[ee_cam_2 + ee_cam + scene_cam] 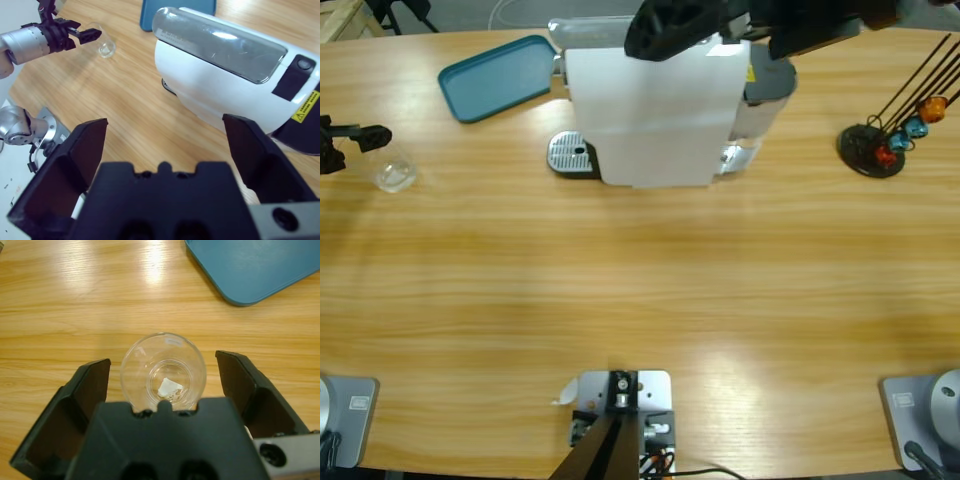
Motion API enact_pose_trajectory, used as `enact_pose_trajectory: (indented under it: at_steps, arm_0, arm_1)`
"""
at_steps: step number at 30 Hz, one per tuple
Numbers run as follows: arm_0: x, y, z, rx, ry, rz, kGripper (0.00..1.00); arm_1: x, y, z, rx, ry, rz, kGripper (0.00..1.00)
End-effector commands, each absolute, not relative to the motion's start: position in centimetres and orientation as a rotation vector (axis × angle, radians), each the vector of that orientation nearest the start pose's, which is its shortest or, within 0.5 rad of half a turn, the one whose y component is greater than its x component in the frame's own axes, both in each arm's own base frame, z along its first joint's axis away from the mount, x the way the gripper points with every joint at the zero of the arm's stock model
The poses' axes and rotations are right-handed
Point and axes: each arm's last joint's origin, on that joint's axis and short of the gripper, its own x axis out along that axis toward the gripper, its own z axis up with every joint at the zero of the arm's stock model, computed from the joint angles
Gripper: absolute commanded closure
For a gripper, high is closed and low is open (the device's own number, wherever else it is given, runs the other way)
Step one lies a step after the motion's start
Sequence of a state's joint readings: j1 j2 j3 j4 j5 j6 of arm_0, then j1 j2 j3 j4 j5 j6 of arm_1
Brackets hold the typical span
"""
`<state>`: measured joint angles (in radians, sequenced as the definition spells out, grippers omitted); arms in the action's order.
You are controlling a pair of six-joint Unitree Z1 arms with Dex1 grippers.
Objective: Pour coffee
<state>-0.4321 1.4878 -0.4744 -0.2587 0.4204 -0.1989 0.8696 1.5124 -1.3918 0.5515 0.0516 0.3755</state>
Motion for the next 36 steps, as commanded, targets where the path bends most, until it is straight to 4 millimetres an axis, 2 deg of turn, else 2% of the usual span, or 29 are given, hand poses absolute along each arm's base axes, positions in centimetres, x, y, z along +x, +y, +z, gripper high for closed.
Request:
enact_pose_trajectory:
  at_steps: [1, 6, 9, 11, 13, 15, 18, 20, 23, 24, 25, 26, 27, 28, 31, 36]
  arm_0:
    - [21.5, -7.4, 18.5, 0.151, 0.745, 0.054, 0.143]
    - [21.8, -7.5, 17.3, 0.142, 0.749, 0.050, 0.154]
    - [22.0, -7.4, 17.0, 0.143, 0.752, 0.049, 0.231]
    - [22.0, -7.5, 16.8, 0.143, 0.746, 0.043, 0.333]
    - [22.0, -7.5, 16.7, 0.143, 0.747, 0.034, 0.349]
    - [21.9, -7.5, 16.6, 0.149, 0.751, 0.032, 0.474]
    - [21.5, -7.3, 16.5, 0.163, 0.757, 0.031, 0.488]
    - [21.4, -7.2, 16.4, 0.173, 0.760, 0.029, 0.462]
    - [21.0, -7.1, 16.3, 0.189, 0.769, 0.012, 0.509]
    - [20.8, -7.1, 16.3, 0.193, 0.772, 0.004, 0.619]
    - [20.6, -7.0, 16.3, 0.196, 0.773, -0.010, 0.809]
    - [20.4, -7.0, 16.4, 0.197, 0.772, -0.022, 0.959]
    - [20.2, -7.1, 16.6, 0.205, 0.764, -0.033, 1.000]
    - [20.1, -7.1, 16.9, 0.206, 0.751, -0.042, 1.000]
    - [19.4, -7.3, 18.3, 0.188, 0.693, -0.121, 1.000]
    - [17.8, -8.6, 20.9, 0.268, 0.556, -0.561, 1.000]
  arm_1:
    - [19.9, 23.7, 38.3, 0.064, 0.867, 0.728, 0.000]
    - [20.2, 24.0, 38.5, 0.077, 0.856, 0.730, 0.000]
    - [20.2, 24.1, 38.3, 0.076, 0.861, 0.728, 0.000]
    - [20.3, 24.1, 38.3, 0.077, 0.862, 0.731, 0.000]
    - [20.3, 24.2, 38.3, 0.077, 0.864, 0.733, 0.000]
    - [20.3, 24.2, 38.1, 0.075, 0.869, 0.733, 0.000]
    - [20.3, 24.2, 38.1, 0.076, 0.872, 0.733, 0.000]
    - [20.3, 24.2, 38.0, 0.076, 0.873, 0.733, 0.000]
    - [20.3, 24.2, 38.0, 0.075, 0.875, 0.732, 0.000]
    - [20.3, 24.2, 38.0, 0.076, 0.875, 0.732, 0.000]
    - [20.2, 24.2, 38.0, 0.076, 0.875, 0.732, 0.000]
    - [20.2, 24.2, 38.0, 0.077, 0.874, 0.732, 0.000]
    - [20.2, 24.1, 38.0, 0.077, 0.873, 0.732, 0.000]
    - [20.2, 24.1, 38.1, 0.078, 0.870, 0.732, 0.000]
    - [19.8, 23.6, 39.5, 0.082, 0.828, 0.747, 0.000]
    - [18.1, 21.6, 43.8, 0.075, 0.716, 0.792, 0.000]
